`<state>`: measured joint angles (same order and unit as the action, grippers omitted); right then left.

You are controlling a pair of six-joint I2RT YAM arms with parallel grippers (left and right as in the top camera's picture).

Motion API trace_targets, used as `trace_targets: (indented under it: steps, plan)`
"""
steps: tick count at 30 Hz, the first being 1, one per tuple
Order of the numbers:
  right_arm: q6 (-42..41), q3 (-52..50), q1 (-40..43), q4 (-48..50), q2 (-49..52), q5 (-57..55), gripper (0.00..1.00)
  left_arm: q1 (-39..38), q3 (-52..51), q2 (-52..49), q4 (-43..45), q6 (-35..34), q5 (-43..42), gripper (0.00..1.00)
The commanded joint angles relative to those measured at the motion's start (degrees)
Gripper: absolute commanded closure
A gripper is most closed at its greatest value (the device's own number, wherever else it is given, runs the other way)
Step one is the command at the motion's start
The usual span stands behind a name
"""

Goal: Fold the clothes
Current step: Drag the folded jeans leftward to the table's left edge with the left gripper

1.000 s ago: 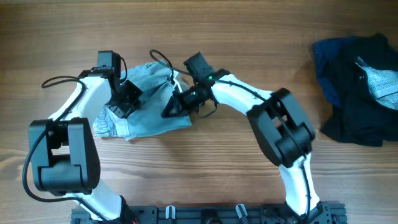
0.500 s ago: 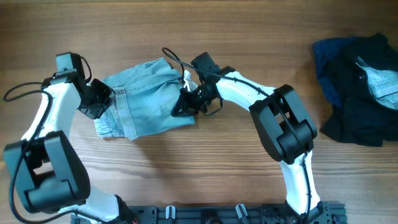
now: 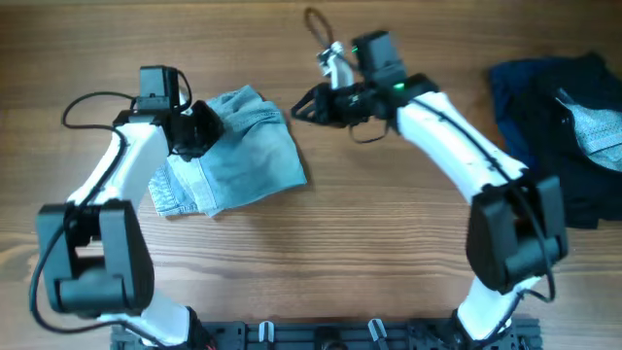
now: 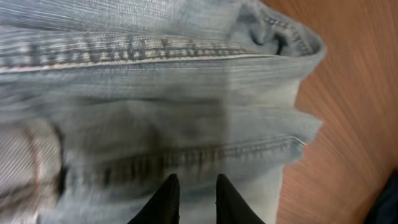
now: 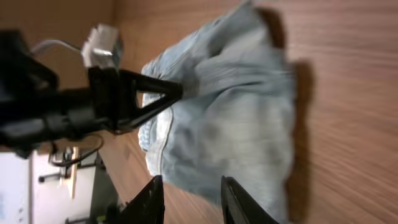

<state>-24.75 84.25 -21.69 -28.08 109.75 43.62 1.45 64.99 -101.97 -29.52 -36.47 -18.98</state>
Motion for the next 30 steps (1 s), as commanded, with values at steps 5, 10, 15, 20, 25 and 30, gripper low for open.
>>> trace_targets:
  steps: [5, 10, 15, 20, 25, 30]
  plan:
    - [5.29, -0.22, 2.49, -4.66, -1.77, -0.17, 0.70, 5.22, -0.07, -8.31, 2.10, 1.36, 5.55, 0.79]
    - [7.10, -0.22, 2.49, -7.37, -1.77, -0.42, 0.70, 14.32, -0.07, -8.31, 5.49, -0.24, 7.39, 0.77]
    - [9.77, -0.22, 2.49, -10.32, -1.77, -0.90, 0.70, 24.79, 0.48, -6.84, 5.22, -3.17, 6.88, 0.74]
    - [10.86, -0.22, 2.49, -11.89, -1.77, -1.73, 0.68, 29.09, 0.92, 7.06, 3.65, -2.49, 7.04, 0.43]
    - [11.28, -0.22, 2.49, -12.79, -1.77, -1.73, 0.63, 28.00, 0.92, 20.28, -7.67, -0.83, 7.06, 0.00]
    - [11.28, -0.22, 2.49, -12.74, -1.77, -1.68, 0.62, 27.54, -0.55, 17.55, -21.92, -0.55, 6.80, 0.03]
